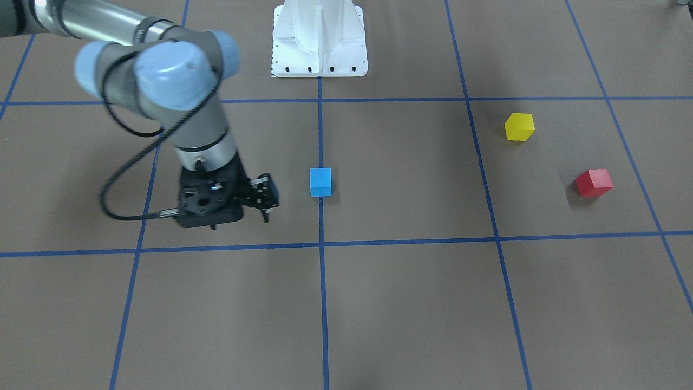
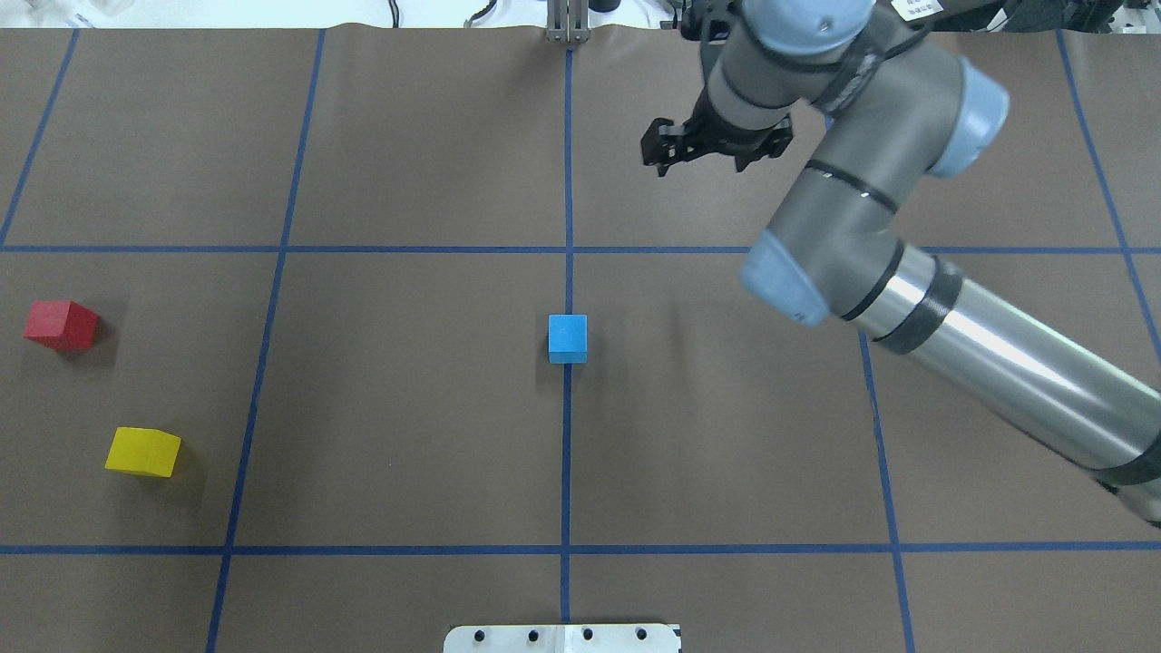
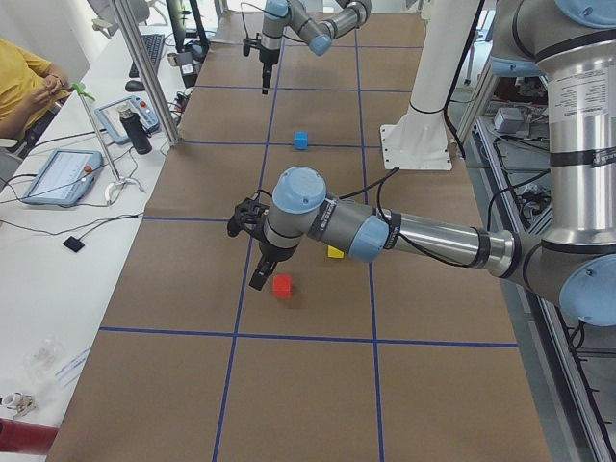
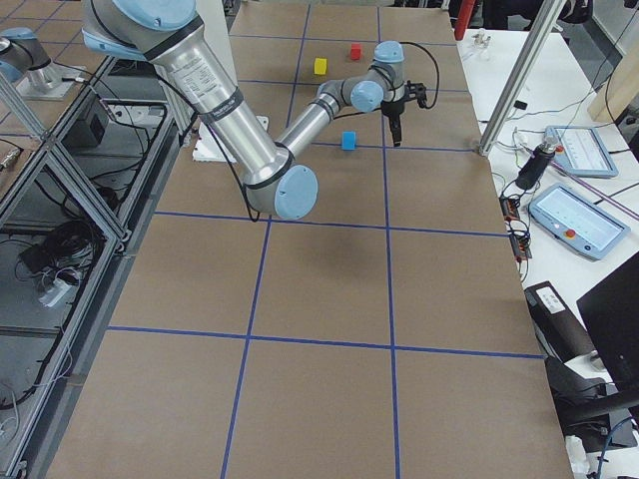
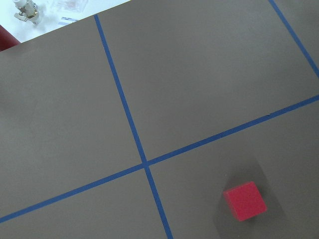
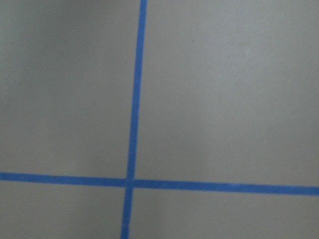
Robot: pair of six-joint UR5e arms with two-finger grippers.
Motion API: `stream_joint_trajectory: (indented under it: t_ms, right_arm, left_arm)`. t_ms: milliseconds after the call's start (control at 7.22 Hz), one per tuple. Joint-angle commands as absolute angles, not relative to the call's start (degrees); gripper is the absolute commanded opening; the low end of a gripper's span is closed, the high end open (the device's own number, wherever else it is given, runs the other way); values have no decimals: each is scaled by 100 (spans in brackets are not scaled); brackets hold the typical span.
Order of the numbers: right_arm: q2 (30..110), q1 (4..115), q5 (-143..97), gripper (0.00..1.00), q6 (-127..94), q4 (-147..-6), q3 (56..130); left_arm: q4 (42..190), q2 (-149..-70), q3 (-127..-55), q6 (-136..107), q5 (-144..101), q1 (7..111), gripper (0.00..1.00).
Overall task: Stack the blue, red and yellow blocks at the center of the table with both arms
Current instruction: 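Open the right gripper, release the blue cube, and lift away, then lower the left gripper onto the red cube and close it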
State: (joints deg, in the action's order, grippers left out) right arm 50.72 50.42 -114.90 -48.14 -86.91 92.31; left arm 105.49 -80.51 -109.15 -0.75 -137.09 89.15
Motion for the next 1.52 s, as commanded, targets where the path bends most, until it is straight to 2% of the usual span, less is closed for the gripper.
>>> stream_joint_trajectory:
  t_ms: [0,277,554,831,1108,1385]
  right_arm:
    - [6060,6454,-12416,100,-2708,-8946,9728]
    - [6887,7422,-13074,100,-957,-8930,9773]
    - [7616,8180,-13569,100,363,-8921,9765]
    - [8337,8839,-13614,100,1079,-8965,9747]
    - [8901,9306,-13614,100,1631,-8930,9747]
    - [8991,9378,-13597,100,1846,-8947,9729]
  left_arm:
    - [11472,-7605,-10890,-1724,-13703,8406,100]
    - [11890,-7524,-10864,-2861,-12733,7449,100]
    - [12301,-7672,-10243,-2909,-12245,6876,100]
    - [12612,-8040,-9679,-3118,-12226,6759,100]
    - [12621,-8514,-9344,-3400,-12226,6470,100]
    - [12630,-8674,-9212,-3700,-12051,6145,100]
